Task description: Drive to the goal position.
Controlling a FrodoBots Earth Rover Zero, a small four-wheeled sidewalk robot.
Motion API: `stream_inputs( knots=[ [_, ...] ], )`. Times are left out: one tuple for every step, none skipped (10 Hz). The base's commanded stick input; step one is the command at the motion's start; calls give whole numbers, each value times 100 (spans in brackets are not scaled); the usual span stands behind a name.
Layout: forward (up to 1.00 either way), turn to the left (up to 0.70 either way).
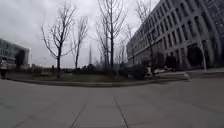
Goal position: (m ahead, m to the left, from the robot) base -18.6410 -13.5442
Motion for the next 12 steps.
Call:
stream_inputs(
  knots=[
    [45,-27],
    [52,-23],
    [70,-14],
    [70,-14],
    [70,-14],
    [70,-14],
    [70,-14],
    [70,-14],
    [70,-14],
    [70,-14],
    [70,-14],
    [70,-14]
  ],
)
